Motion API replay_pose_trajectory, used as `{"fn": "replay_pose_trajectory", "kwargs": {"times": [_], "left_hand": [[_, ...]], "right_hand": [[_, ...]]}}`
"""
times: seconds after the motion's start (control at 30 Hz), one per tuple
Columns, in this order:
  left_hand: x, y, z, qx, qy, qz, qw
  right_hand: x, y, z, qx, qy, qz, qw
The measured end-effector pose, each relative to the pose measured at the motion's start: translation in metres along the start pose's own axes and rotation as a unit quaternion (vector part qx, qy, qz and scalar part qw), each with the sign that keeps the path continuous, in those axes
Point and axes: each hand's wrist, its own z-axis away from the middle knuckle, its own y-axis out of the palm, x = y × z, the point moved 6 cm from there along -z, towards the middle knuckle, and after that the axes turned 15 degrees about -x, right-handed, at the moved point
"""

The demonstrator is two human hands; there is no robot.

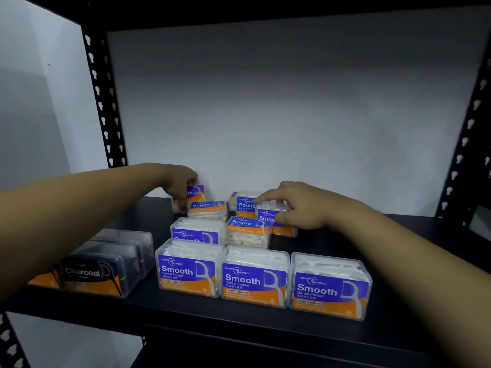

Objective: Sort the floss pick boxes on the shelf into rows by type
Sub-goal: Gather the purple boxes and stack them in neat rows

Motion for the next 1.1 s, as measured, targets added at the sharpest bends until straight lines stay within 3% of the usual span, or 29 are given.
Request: {"fn": "replay_pose_trajectory", "kwargs": {"times": [0.37,0.7,0.9,1.1], "left_hand": [[-0.010,0.002,0.005,-0.019,0.030,0.037,0.999],[-0.008,-0.003,0.015,-0.013,0.028,0.039,0.999],[-0.007,-0.042,0.029,-0.074,0.046,0.119,0.989],[-0.038,-0.074,0.051,-0.079,0.093,0.242,0.963]], "right_hand": [[0.002,0.002,0.006,0.023,-0.003,0.008,1.000],[0.001,0.002,0.012,0.070,0.060,0.035,0.995],[-0.001,0.005,0.018,0.096,0.121,0.004,0.988],[0.002,-0.001,0.019,0.086,0.110,0.015,0.990]]}}
